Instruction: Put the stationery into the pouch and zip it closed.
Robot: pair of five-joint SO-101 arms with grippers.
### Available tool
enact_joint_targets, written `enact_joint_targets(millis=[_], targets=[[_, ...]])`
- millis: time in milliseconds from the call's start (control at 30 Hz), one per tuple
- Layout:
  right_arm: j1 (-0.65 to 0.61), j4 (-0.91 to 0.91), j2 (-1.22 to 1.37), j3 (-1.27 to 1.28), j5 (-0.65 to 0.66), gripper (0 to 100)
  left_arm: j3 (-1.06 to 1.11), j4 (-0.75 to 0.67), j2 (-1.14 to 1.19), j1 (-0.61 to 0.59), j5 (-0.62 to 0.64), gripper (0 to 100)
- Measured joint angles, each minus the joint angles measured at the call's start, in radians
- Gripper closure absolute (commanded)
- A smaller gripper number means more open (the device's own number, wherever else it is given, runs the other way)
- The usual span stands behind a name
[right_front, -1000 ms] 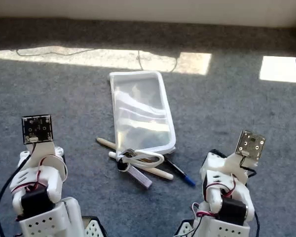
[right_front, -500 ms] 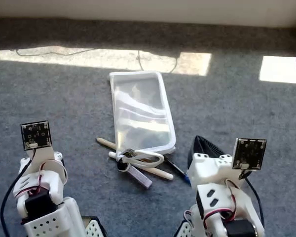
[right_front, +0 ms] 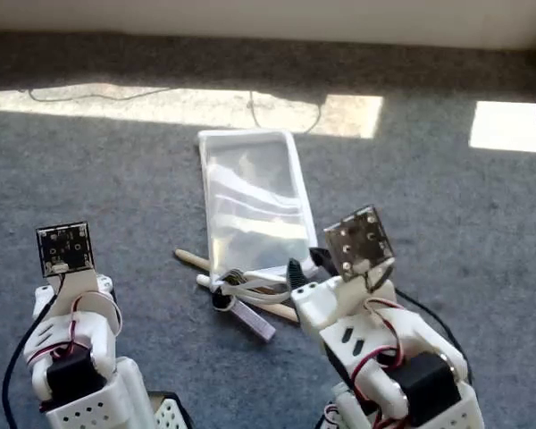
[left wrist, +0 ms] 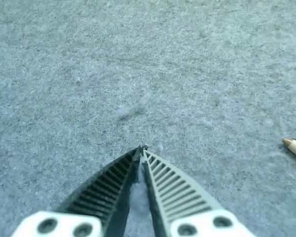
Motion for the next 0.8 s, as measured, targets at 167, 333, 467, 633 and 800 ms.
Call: enact_joint_targets(millis=[167,333,467,633,800], targets=[[-0.1,0.021,0.187,-0.018,0.006,80.0,0.025,0.0,0.0,0.0,0.0,99],[-0.19,0.021,0.292,-0.02,0.006,80.0,0.025,0.0,-0.006,0.0,0.0,99],[-0.21,-0.028,0.351,-0.02,-0.002,80.0,0.025,0.0,-0.008,0.0,0.0,99],[-0.212,-0.095,0.417,-0.02,-0.009,80.0,0.025,0.0,-0.008,0.0,0.0,99],[-0.173,-0.133,0.436,-0.02,-0.009,80.0,0.025,0.0,-0.008,0.0,0.0,99]])
